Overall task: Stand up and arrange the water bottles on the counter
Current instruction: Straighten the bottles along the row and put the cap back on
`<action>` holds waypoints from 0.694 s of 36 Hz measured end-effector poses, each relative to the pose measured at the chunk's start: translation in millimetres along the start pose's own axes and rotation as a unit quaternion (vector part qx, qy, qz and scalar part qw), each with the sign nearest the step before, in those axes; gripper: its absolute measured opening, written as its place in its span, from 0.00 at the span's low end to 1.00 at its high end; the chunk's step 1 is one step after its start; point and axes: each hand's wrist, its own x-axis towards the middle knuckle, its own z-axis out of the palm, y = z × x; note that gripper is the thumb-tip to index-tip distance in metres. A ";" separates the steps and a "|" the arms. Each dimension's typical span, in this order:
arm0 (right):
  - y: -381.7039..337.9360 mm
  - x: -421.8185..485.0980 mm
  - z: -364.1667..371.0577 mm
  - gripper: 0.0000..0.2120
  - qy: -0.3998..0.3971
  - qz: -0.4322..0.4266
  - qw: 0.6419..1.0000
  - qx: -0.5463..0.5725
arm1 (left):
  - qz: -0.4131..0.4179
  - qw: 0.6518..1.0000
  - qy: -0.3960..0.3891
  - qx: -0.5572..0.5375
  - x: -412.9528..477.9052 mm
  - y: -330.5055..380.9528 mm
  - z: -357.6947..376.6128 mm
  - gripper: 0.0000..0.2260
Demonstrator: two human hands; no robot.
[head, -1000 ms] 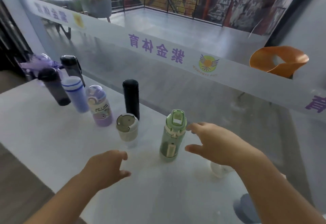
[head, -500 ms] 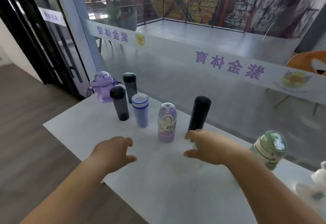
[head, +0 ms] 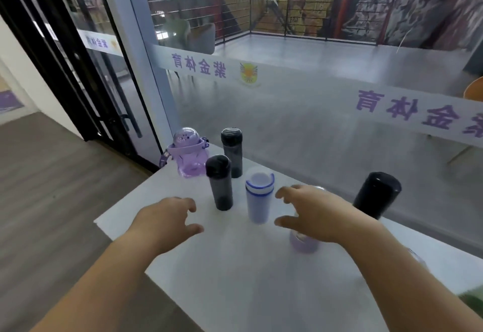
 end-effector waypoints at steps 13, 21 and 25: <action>-41.9 135.4 -36.3 0.23 0.049 -0.038 0.998 0.019 | -0.034 0.990 0.074 -0.117 129.2 -101.8 -37.0 0.12; -53.4 190.6 -45.1 0.24 0.036 0.000 0.999 0.003 | 0.001 0.983 0.097 -0.158 200.1 -138.9 -38.0 0.10; -60.6 219.0 -45.8 0.23 0.044 0.059 0.997 -0.005 | 0.041 0.979 0.100 -0.173 242.3 -146.5 -36.3 0.12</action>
